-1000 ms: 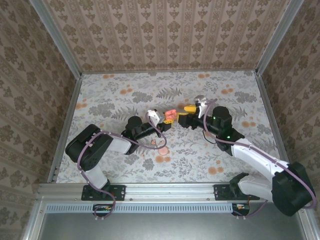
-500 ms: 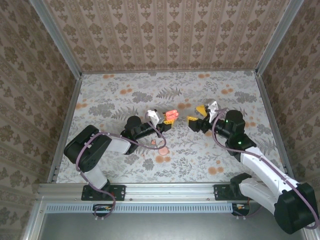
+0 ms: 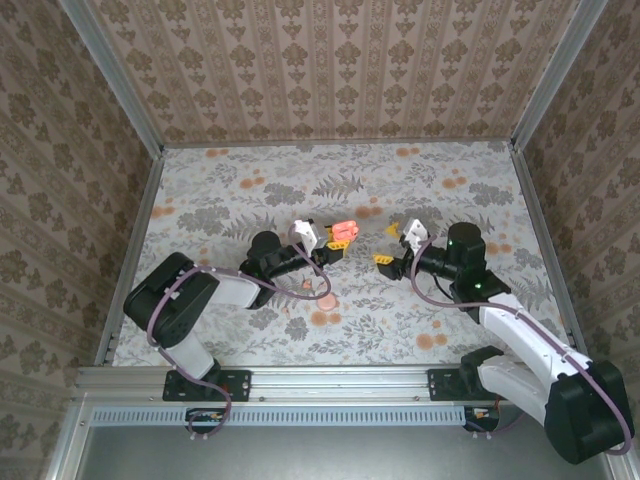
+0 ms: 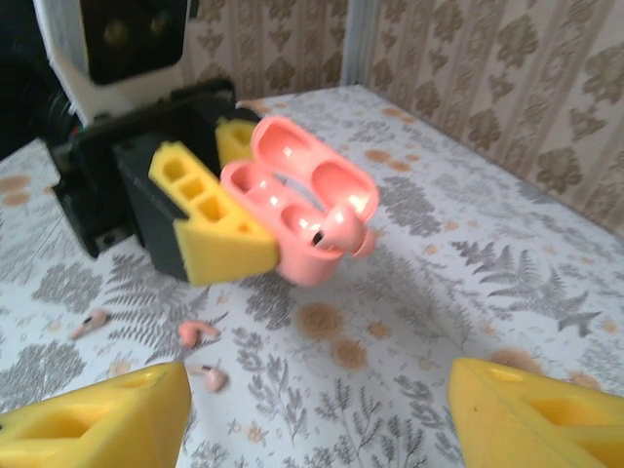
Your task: Insert the wireless bluetooth earbuds into the charging case
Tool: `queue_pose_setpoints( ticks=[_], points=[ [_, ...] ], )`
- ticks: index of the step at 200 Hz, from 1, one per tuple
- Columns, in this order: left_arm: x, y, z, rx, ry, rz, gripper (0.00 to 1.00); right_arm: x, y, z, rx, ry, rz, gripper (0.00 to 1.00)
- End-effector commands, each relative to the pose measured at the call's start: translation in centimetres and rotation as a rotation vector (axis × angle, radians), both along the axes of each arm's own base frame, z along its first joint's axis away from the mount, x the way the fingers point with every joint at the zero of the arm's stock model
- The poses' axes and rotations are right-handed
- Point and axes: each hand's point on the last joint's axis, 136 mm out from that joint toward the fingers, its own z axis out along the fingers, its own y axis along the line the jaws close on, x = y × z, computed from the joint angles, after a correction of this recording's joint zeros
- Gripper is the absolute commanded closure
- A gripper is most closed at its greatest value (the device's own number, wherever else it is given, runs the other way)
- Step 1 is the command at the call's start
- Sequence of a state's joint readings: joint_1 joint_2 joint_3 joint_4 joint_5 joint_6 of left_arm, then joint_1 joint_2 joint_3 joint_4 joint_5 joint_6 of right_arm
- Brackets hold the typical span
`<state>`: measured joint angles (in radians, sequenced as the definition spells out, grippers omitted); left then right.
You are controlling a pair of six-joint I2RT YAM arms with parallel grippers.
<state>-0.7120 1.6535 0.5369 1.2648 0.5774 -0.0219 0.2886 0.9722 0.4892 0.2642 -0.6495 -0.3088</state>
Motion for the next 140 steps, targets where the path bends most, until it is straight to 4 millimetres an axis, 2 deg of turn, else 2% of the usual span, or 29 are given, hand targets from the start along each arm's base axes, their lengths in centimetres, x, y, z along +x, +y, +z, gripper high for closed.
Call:
queue_pose_setpoints(
  ticks=[1, 28, 63, 98, 126, 140],
  points=[
    [-0.6, 0.0, 2.3, -0.038, -0.079, -0.028, 0.82, -0.9, 1.0, 0.6, -0.033, -0.057, 0.117, 0.32],
    [-0.7, 0.0, 2.4, -0.039, -0.081, -0.036, 0.82, -0.7, 1.5, 0.1, -0.055, -0.036, 0.162, 0.35],
    [-0.9, -0.1, 2.3, -0.037, -0.079, -0.048, 0.82, 0.0, 2.2, 0.4, -0.046, -0.027, 0.197, 0.37],
    [-0.9, -0.1, 2.4, -0.039, -0.081, -0.052, 0.82, 0.9, 2.6, 1.2, -0.034, -0.04, 0.206, 0.38],
    [-0.9, -0.2, 2.6, -0.044, -0.082, -0.054, 0.82, 1.9, 2.7, 1.0, -0.051, -0.049, 0.196, 0.36],
    [-1.6, -0.3, 2.6, -0.042, -0.085, -0.091, 0.82, 2.2, 2.9, 0.8, -0.057, -0.046, 0.208, 0.34]
  ],
)
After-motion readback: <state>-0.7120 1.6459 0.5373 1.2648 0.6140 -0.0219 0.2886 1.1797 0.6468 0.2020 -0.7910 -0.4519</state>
